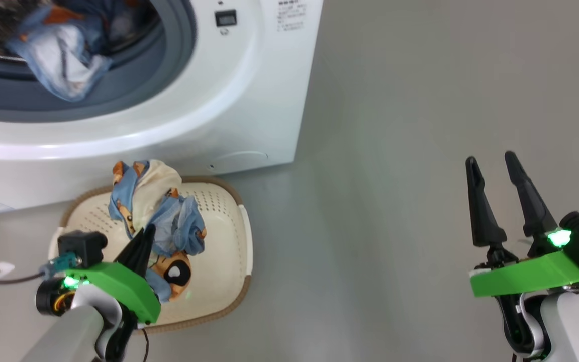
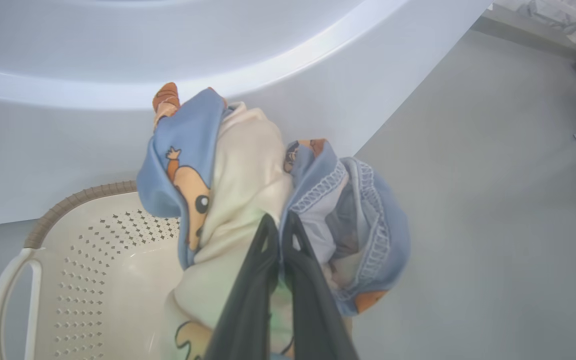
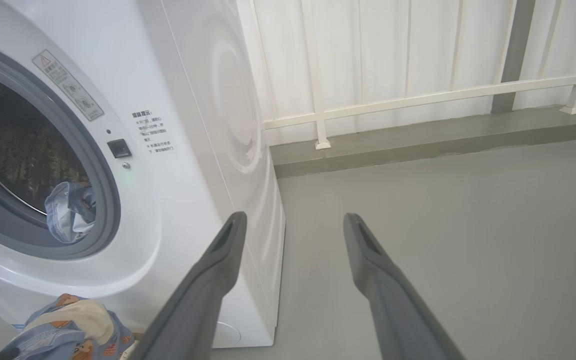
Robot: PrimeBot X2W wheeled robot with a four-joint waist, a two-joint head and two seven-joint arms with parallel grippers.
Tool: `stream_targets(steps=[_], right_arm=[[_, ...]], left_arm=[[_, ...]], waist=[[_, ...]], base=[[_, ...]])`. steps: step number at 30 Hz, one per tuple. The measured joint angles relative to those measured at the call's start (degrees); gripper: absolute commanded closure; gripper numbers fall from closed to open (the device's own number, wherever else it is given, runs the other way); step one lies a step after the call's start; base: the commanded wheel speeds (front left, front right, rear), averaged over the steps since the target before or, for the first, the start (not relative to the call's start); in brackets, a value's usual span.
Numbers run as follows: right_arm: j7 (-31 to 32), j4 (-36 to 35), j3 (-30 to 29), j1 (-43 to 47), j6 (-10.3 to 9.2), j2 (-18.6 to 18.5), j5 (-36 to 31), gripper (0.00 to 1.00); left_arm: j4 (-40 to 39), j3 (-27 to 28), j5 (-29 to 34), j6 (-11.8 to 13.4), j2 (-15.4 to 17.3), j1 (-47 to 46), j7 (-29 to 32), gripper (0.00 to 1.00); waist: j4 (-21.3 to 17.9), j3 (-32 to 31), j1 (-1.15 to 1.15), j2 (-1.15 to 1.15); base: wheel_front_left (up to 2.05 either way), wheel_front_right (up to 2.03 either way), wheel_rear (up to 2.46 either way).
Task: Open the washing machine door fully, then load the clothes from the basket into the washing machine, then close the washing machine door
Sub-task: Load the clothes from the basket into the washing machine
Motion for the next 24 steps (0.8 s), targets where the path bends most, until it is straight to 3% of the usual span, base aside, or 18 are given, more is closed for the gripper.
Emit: stream_targets(steps=[11,24], right_arm=[[0.00,0.80,-0.76,5.53,0.00,-0.29,0.00,0.00],[0.00,0.91,-2.97,10.48,0.00,-0.59,0.00,0.00]], left_arm=[[-10.57,17.95,14.85,0.00,-2.50,12.36,0.00,1.00],[-24.58,32.01,26.62,0.00,-6.70,26.18,0.00,1.00]], waist=[[2.53,-7.70,0.01,0.00],[4.44,-13.60,0.01,0.00]], base=[[0.00,0.00,0.00],[0.00,0.00,0.00]])
